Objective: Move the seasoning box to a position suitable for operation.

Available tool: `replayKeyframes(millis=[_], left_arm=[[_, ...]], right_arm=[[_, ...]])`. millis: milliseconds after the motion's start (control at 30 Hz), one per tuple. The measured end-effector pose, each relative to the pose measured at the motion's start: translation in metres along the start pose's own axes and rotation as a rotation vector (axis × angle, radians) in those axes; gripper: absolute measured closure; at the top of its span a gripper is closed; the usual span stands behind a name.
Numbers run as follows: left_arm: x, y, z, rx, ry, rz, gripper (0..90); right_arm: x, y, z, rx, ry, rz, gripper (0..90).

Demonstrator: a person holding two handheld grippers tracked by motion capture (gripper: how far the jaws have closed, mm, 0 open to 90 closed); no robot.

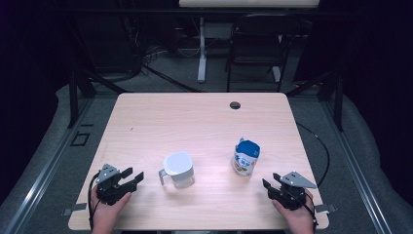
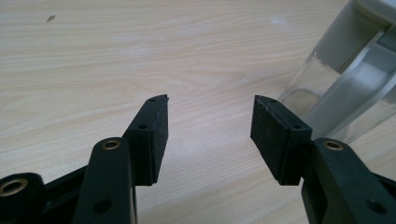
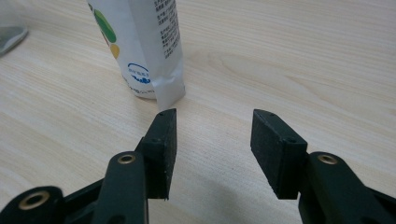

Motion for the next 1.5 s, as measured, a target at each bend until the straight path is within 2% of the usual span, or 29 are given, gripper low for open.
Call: replayKeyframes(millis=[233,333,433,567,633,667,733,1000,1033,1133,1200,1333,1433,1500], left_arm=[[-0.007,0.003,0.004,0.003,0.01,-0.011,47.0],[-0.01,0.003,0.005,0.013,0.016,0.001,47.8],[-0.012,0.006,0.005,0.03,0.008,0.018,50.2],[-0.019,0.013,0.005,0.048,-0.011,0.014,50.8],[-0.022,0.016,0.006,0.056,-0.01,0.002,50.5],[-0.027,0.021,0.008,0.075,0.01,-0.008,48.7],[-0.03,0.025,0.009,0.086,0.021,-0.011,47.8],[-0.031,0.041,0.009,0.123,0.012,-0.052,46.9],[-0.03,0.046,0.006,0.141,0.007,-0.063,46.5],[-0.029,0.053,0.003,0.161,-0.004,-0.069,46.5],[-0.029,0.054,0.002,0.158,-0.002,-0.066,46.6],[-0.028,0.061,0.0,0.178,-0.008,-0.084,46.5],[-0.026,0.063,-0.003,0.172,-0.018,-0.094,45.6],[-0.023,0.062,-0.006,0.149,-0.037,-0.106,45.1]], right_arm=[[0.001,0.001,-0.001,-0.002,-0.003,0.002,51.0],[0.001,0.001,-0.001,-0.005,-0.002,0.0,50.9],[0.001,0.002,0.0,0.0,-0.004,-0.001,50.6],[0.001,0.003,0.001,0.002,0.0,-0.015,49.9],[0.001,0.005,0.003,0.002,0.0,-0.024,49.3],[0.001,0.006,0.004,0.005,0.001,-0.035,49.3],[0.001,0.008,0.005,0.005,0.003,-0.046,49.2],[0.001,0.009,0.006,0.003,0.005,-0.055,49.1],[0.001,0.009,0.007,0.003,0.004,-0.054,49.1],[0.002,0.01,0.006,0.007,0.001,-0.055,48.9],[0.002,0.01,0.007,0.003,0.002,-0.057,48.9],[0.001,0.011,0.008,0.009,0.003,-0.054,48.6],[0.002,0.011,0.007,0.01,0.002,-0.054,48.5],[0.002,0.011,0.006,0.01,0.0,-0.051,48.2]])
Point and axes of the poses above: each handheld gripper's, and its own axes: z roughly backward along the jaws, x roughly out of its underside, y roughly to its right, the point moved 9 cm from there along -z, roughly forward along the jaws, and after that the axes turned 12 degrees about -z, right-handed, at the moved point
